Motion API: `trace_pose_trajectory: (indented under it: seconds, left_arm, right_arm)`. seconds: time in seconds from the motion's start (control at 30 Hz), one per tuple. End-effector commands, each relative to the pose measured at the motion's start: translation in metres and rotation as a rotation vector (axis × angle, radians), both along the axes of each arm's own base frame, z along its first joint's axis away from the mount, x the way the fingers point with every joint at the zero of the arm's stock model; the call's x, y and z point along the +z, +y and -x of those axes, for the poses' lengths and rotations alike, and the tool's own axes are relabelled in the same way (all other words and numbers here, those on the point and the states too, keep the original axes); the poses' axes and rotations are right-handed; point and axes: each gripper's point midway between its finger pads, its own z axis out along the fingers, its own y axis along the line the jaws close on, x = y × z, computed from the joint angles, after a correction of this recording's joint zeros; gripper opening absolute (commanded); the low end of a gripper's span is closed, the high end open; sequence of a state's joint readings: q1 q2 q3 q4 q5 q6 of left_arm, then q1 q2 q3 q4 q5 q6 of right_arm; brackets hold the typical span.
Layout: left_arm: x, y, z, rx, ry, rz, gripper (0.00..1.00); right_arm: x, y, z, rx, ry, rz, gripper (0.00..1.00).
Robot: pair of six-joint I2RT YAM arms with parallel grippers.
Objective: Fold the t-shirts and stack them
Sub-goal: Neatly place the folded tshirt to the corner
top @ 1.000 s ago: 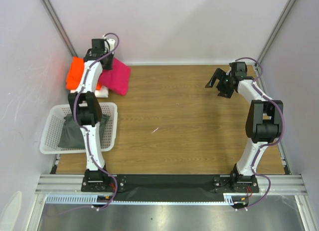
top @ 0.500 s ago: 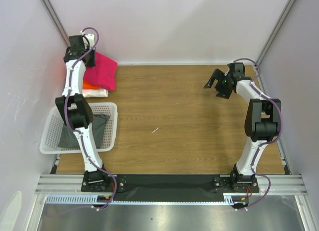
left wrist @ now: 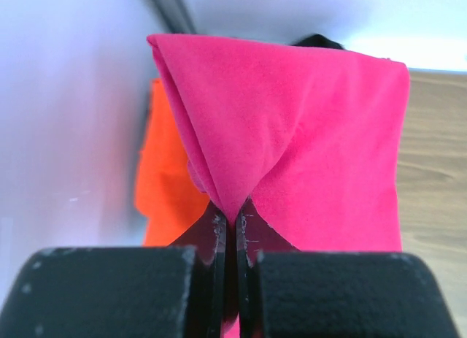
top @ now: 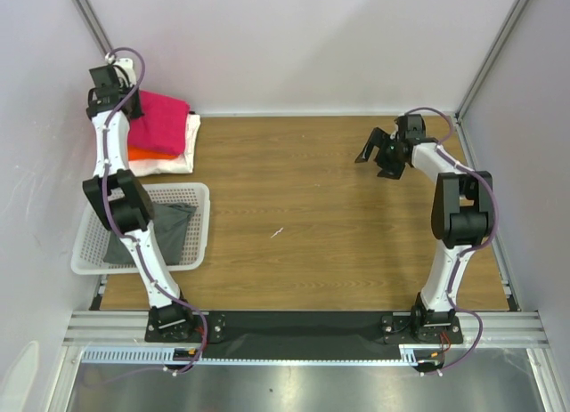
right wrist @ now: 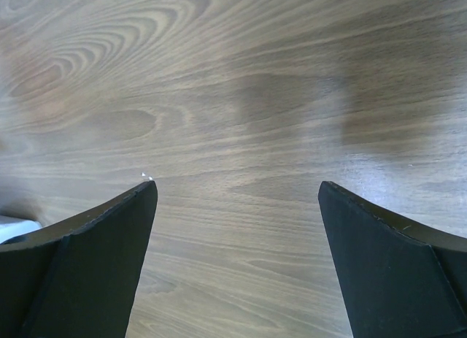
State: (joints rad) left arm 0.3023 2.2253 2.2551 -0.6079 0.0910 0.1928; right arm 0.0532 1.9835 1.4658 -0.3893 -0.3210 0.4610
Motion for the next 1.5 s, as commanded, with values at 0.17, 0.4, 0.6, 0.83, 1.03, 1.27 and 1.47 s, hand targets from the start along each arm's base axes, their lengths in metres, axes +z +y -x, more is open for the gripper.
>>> trace_pose_trajectory:
  seconds: [0.17, 0.4, 0.6, 0.83, 1.03, 1.27, 1.47]
  left_arm:
    - [0.065, 0.023, -0.004, 0.059, -0.171, -0.144, 0.00]
    - [0.021, 0.040, -0.004, 0.144, -0.090, -0.170, 0.09]
    - [0.018, 0.048, -0.003, 0.197, -0.091, -0.181, 0.80]
    - [0.050, 0.028, 0.003, 0.200, -0.173, -0.050, 0.94]
    - [0.051, -0.024, 0.001, 0.118, -0.245, 0.059, 0.96]
    - [0.004, -0.044, -0.023, 0.124, -0.204, 0.127, 0.93]
    - [-0.037, -0.070, -0.038, 0.019, -0.138, 0.208, 0.88]
  right_arm:
    - [0.012, 0.009, -0.015, 0.004, -0.035, 0.005, 1.00]
    - [0.013, 0.009, -0.011, 0.010, -0.024, 0.021, 1.00]
    - [0.018, 0.013, -0.011, 0.023, -0.029, 0.016, 1.00]
    - [0.032, 0.023, -0.014, 0.046, -0.062, 0.006, 1.00]
    - [0.042, 0.029, -0.008, 0.063, -0.091, -0.010, 1.00]
    - [0.048, 0.029, 0.008, 0.059, -0.103, -0.018, 1.00]
    - [0.053, 0.026, 0.016, 0.040, -0.107, -0.018, 1.00]
